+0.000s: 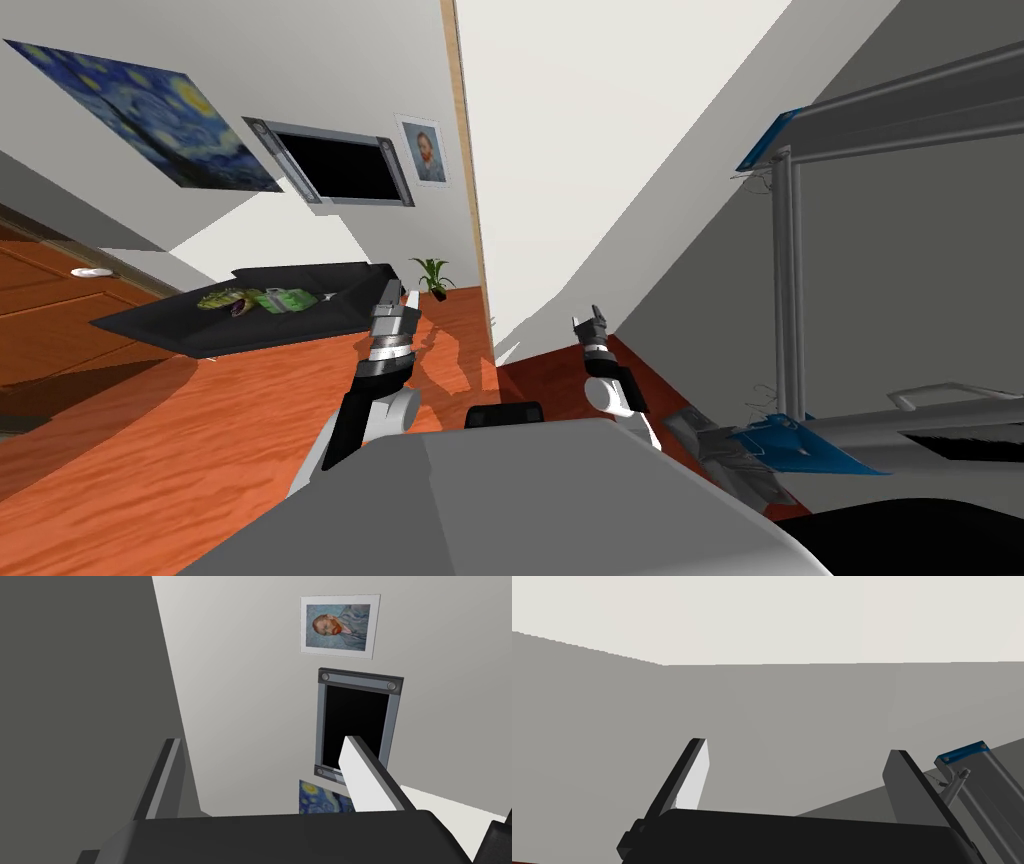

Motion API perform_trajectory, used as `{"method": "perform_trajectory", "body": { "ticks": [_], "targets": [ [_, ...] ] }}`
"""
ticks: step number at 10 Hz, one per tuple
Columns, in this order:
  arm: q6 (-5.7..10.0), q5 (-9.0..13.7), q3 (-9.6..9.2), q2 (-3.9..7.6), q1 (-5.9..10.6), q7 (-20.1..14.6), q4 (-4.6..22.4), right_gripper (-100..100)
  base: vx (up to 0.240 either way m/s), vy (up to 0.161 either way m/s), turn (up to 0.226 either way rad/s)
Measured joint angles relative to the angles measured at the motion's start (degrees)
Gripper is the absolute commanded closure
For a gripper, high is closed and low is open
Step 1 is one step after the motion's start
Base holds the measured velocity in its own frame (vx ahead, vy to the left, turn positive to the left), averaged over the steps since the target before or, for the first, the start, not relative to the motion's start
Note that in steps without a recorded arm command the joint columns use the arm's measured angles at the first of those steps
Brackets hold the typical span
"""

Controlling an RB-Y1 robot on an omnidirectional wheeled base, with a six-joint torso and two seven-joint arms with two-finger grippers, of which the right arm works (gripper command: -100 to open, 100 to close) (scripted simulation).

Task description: Push the door open

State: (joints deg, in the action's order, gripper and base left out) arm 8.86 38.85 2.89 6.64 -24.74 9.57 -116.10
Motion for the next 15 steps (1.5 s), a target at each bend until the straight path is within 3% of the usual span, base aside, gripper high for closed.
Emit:
{"method": "perform_trajectory", "body": {
  "ticks": [3,8,13,15],
  "targets": [
    [-1.09,3.94,-0.09,0.89,0.36,0.51,1.66,-100,0.065,0.124,-0.184],
    [-3.71,9.93,0.01,1.21,0.85,1.90,3.33,-100,0.055,0.151,-0.189],
    [-5.92,16.68,0.01,2.56,1.01,2.80,5.31,-100,0.041,0.135,-0.199],
    [-7.05,18.84,-0.04,2.38,1.33,3.50,6.08,-100,0.042,0.119,-0.136]
  ]
}}
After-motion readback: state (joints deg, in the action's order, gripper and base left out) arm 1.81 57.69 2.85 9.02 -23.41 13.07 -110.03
